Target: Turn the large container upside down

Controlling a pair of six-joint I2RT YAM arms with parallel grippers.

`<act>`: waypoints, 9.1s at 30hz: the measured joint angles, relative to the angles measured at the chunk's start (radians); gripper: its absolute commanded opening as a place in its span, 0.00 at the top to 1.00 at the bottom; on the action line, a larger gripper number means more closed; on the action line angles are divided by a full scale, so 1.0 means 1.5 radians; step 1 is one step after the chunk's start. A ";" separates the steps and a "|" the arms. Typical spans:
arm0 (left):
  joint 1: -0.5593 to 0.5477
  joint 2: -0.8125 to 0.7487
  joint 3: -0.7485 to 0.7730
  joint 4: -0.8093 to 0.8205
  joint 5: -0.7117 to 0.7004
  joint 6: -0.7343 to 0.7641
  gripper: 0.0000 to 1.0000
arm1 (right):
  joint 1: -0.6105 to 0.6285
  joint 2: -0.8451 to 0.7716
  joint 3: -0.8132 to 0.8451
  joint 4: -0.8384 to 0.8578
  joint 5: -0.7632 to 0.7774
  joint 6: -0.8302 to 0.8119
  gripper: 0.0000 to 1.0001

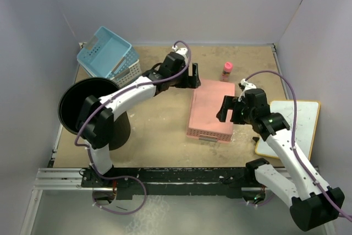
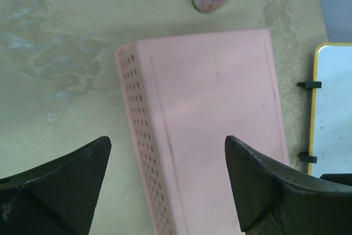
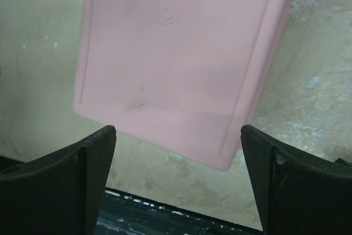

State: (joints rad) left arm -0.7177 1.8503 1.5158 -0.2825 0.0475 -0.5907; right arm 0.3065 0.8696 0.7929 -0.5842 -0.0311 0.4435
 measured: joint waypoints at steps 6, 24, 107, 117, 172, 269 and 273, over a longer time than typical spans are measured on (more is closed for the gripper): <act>0.016 -0.073 -0.001 -0.057 -0.046 0.031 0.19 | 0.000 0.000 0.000 -0.006 -0.081 -0.022 0.04; 0.013 -0.137 -0.072 -0.119 -0.047 0.070 0.19 | 0.000 0.103 -0.038 0.002 0.011 0.067 0.03; 0.274 -0.175 0.176 -0.242 -0.350 0.118 0.15 | -0.049 0.112 0.027 0.171 0.138 0.072 0.01; 0.342 -0.040 0.256 -0.211 -0.311 0.005 0.19 | -0.049 0.137 0.027 0.176 0.095 0.077 0.01; 0.197 -0.167 0.247 -0.067 0.179 -0.002 1.00 | -0.079 0.105 0.284 0.018 0.410 0.065 0.00; -0.092 -0.132 -0.279 -0.099 0.192 0.139 0.44 | -0.116 0.149 0.135 -0.168 0.222 0.068 0.00; -0.094 -0.114 -0.279 -0.043 0.210 0.126 0.44 | -0.117 0.161 0.112 -0.184 0.252 0.120 0.00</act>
State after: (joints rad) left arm -0.8589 1.6787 1.0969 -0.3466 0.3630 -0.4023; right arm 0.1314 1.1114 0.9615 -0.8597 0.3470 0.6231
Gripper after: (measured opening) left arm 0.565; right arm 0.997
